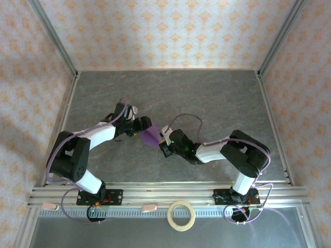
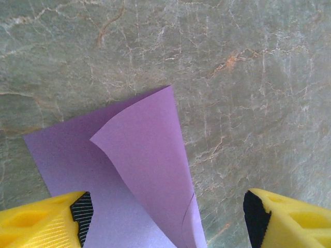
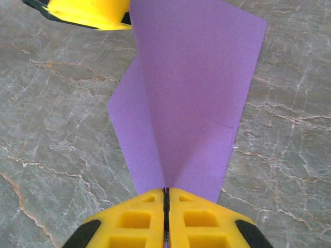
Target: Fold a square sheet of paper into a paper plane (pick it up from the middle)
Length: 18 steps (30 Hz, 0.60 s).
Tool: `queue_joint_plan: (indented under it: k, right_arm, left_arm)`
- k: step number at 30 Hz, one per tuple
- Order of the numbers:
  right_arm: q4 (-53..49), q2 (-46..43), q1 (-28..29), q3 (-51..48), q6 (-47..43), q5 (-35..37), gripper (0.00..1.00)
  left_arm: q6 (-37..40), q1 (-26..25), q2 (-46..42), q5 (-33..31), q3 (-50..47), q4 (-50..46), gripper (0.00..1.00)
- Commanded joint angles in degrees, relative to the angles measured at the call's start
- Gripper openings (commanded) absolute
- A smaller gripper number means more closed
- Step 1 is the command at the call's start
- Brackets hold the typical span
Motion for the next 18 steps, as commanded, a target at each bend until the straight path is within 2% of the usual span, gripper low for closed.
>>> queue_joint_plan:
  k: [1,5,14,18]
  right_arm:
    - [0.11,0.02,0.81,0.72,-2.08,4.25,0.09]
    - [0.19,-0.09,1.69,0.5,-4.18,5.63,0.1]
    - [0.4,-0.09,4.18,-0.22,-11.27,14.98,0.19]
    - [0.54,0.43,5.26,-0.29,-13.97,17.83,0.25]
  left_arm:
    - [-1.33,0.77,1.4,1.65,0.05,2.8,0.78]
    - [-1.67,0.75,3.08,1.86,-0.18,3.19,0.69]
    - [0.33,0.77,3.59,0.88,-0.17,1.48,0.32]
    - [0.26,0.75,3.56,0.52,-0.72,1.54,0.24]
